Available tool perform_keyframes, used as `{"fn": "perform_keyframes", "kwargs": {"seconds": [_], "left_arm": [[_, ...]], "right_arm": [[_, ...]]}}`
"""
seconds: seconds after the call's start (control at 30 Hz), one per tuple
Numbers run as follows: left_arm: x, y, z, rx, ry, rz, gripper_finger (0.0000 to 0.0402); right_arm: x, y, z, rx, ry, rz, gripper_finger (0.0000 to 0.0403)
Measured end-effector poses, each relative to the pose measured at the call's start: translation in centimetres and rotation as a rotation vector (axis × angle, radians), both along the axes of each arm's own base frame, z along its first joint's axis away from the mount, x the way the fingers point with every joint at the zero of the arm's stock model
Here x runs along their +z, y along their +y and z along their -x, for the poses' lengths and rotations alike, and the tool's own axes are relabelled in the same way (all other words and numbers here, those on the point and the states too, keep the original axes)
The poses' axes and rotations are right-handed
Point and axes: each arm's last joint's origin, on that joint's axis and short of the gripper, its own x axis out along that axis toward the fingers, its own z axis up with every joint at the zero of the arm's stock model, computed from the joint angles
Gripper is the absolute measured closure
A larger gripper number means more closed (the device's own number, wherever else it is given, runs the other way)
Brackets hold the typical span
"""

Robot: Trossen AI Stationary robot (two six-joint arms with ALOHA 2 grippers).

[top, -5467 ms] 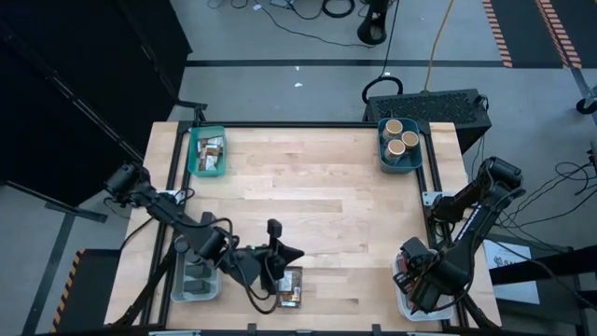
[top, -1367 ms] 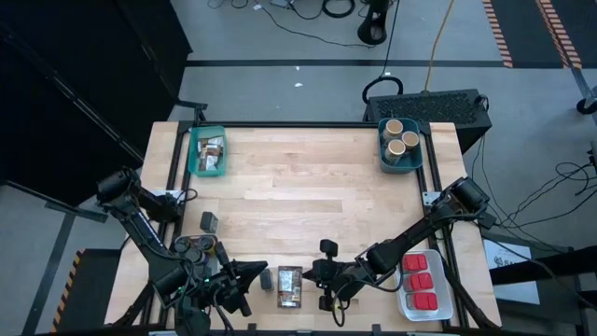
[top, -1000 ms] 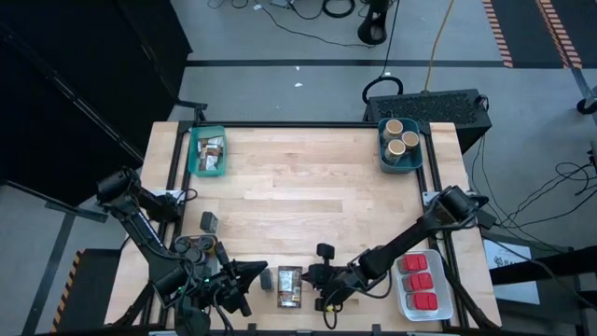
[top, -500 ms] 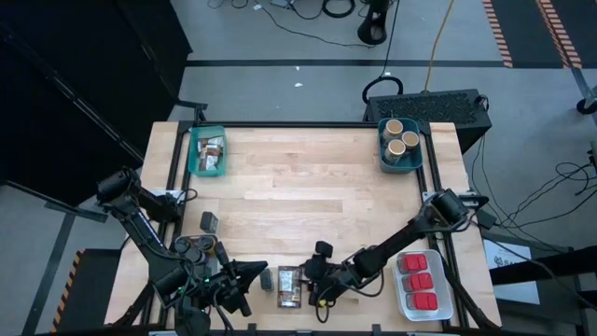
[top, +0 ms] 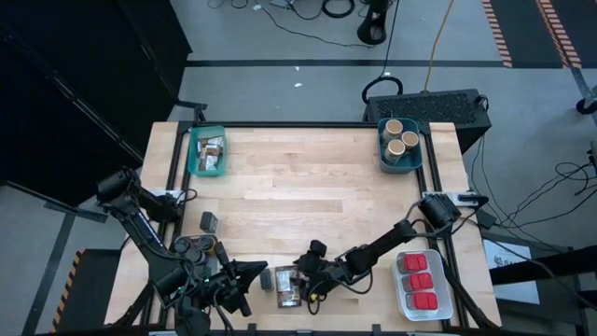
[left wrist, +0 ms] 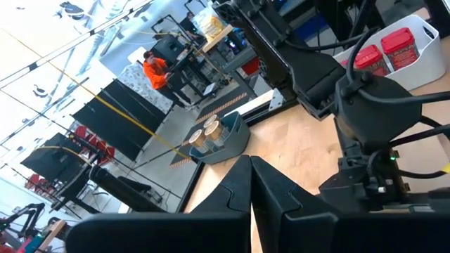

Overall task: Sort spices by type
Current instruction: Put the brown seasoning pack into the light green bin

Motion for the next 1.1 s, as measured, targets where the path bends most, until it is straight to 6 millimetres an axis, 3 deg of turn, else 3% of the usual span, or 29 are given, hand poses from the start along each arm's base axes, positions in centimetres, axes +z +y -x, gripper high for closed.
{"fn": "perform_keyframes", "kwargs": {"seconds": [0.57,0.67,0.83,1.1], "left_arm": [[0.0,0.2,-0.2,0.008,0.0,0.0,0.0395],[0.0,0.2,-0.2,0.008,0.0,0.0,0.0395],[-0.1,0.2,-0.3,-0.018,0.013,0.013,0.0395],[-0.3,0.9,-1.2,-0.023,0.024,0.066,0.0395]], "right_arm": [[-0.4,-0.3,0.2,0.021,0.049,0.028,0.0389],[0.3,-0.4,0.3,0.033,0.048,0.064,0.0397],[2.9,-0.6,1.3,0.048,0.066,0.191,0.0402],[9.1,-1.3,3.9,-0.048,0.04,0.521,0.0403]]}}
